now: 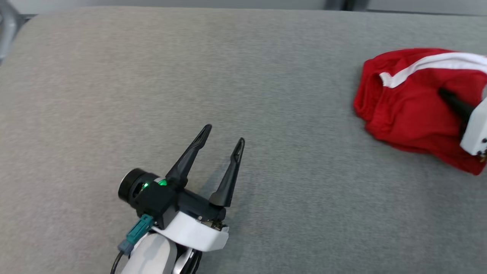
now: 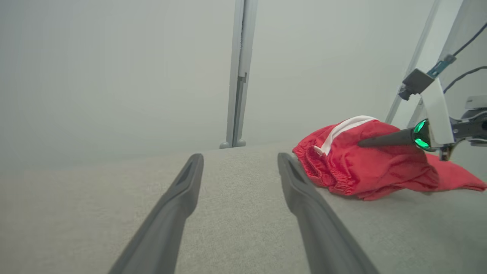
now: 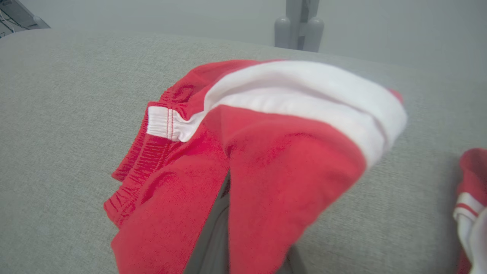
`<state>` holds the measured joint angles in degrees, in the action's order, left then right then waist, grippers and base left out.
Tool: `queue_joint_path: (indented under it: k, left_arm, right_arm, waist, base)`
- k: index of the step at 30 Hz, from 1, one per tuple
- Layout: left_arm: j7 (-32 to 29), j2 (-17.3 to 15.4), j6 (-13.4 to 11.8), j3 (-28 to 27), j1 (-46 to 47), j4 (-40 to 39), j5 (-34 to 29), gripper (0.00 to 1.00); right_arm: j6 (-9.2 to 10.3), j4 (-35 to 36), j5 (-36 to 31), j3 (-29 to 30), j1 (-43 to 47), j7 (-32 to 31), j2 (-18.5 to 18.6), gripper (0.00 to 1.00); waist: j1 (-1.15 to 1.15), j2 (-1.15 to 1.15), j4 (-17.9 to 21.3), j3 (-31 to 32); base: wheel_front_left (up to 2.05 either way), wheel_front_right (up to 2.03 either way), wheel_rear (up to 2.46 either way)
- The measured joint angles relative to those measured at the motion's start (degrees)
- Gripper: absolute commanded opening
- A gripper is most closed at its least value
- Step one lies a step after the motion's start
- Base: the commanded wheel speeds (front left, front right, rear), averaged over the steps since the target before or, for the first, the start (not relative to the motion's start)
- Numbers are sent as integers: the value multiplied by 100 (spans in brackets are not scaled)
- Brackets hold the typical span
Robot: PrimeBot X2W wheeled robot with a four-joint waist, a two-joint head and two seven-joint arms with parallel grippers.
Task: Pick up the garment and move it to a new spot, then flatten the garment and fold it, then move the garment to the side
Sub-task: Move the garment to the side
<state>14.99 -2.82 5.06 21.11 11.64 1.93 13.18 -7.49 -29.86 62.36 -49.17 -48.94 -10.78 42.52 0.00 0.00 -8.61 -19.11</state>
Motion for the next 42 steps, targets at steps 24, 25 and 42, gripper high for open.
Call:
queue_joint_path:
  k: [24,25,42]
  left_arm:
    - [0,0,236,889,1273,118,-668,100]
    - [0,0,236,935,1299,132,-668,100]
    - [0,2,237,1103,1345,123,-468,100]
  right_arm:
    - [-1,253,-222,795,-25,857,1581,0]
    - [-1,142,-297,802,0,891,1597,0]
    - [-1,-1394,-2128,606,-359,1223,1583,100]
  waist:
    - [0,0,1796,-1495]
    - [0,0,1797,-1533]
    - [0,0,1088,-1732]
  base:
    - [0,0,0]
    - [0,0,0]
    - [0,0,0]
